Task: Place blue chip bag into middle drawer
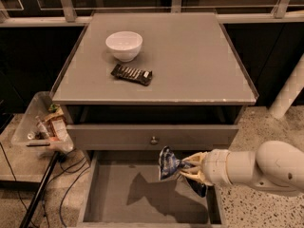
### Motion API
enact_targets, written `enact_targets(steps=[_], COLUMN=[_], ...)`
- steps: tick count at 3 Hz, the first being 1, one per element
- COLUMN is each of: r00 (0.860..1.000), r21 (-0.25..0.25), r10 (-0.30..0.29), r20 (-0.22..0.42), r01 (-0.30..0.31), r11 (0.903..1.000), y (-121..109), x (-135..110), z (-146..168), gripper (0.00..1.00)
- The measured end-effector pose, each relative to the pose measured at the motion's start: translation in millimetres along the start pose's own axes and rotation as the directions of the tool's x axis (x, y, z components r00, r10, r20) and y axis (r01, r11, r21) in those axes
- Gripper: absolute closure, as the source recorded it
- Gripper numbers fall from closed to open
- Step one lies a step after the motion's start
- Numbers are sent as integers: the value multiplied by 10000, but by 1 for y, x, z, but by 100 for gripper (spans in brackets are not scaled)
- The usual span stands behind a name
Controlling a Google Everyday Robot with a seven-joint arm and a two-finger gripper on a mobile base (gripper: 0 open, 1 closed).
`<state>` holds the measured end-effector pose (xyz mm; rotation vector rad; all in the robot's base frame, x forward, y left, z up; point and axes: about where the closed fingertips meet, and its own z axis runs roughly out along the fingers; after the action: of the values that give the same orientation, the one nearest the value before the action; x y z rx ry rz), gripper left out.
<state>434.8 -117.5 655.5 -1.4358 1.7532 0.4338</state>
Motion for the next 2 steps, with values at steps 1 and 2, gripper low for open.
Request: enact_targets(steps=[1, 2], r00=[9995, 9985], r21=[-330, -528], r10=[206, 360], r20=[-252, -411], r01=[-214, -381], r11=[9992, 9979], y=[0, 3], x=[26, 55], z=[34, 69], gripper=[100, 100])
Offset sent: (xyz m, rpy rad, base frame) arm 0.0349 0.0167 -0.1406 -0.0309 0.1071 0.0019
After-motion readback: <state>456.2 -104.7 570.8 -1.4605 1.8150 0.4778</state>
